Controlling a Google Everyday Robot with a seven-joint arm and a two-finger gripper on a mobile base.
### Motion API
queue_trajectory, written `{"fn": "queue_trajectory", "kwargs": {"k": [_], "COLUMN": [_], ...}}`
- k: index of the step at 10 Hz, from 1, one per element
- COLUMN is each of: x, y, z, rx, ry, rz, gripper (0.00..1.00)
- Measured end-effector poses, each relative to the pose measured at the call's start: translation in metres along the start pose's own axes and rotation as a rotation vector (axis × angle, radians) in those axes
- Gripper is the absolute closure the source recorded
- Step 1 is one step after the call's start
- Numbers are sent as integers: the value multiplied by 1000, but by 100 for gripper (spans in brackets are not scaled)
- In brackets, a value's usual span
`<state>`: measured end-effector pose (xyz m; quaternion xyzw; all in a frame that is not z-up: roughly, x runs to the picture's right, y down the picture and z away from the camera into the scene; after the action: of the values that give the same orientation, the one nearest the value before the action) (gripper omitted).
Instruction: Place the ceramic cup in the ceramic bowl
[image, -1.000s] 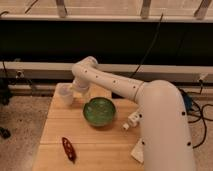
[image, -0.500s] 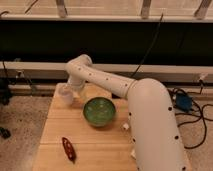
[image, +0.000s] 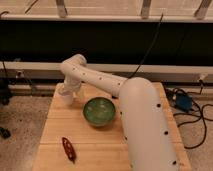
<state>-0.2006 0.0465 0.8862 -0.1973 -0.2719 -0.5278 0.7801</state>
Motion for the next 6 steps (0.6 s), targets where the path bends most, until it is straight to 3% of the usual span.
{"fn": "queue_trajectory", "kwargs": {"k": [3,6], "x": [-5,-5], "y": [-3,-4], "z": [11,10], "rx": [-30,-32], "ry": [-10,-6], "rz": [-22,-30], "gripper": [52,84]}}
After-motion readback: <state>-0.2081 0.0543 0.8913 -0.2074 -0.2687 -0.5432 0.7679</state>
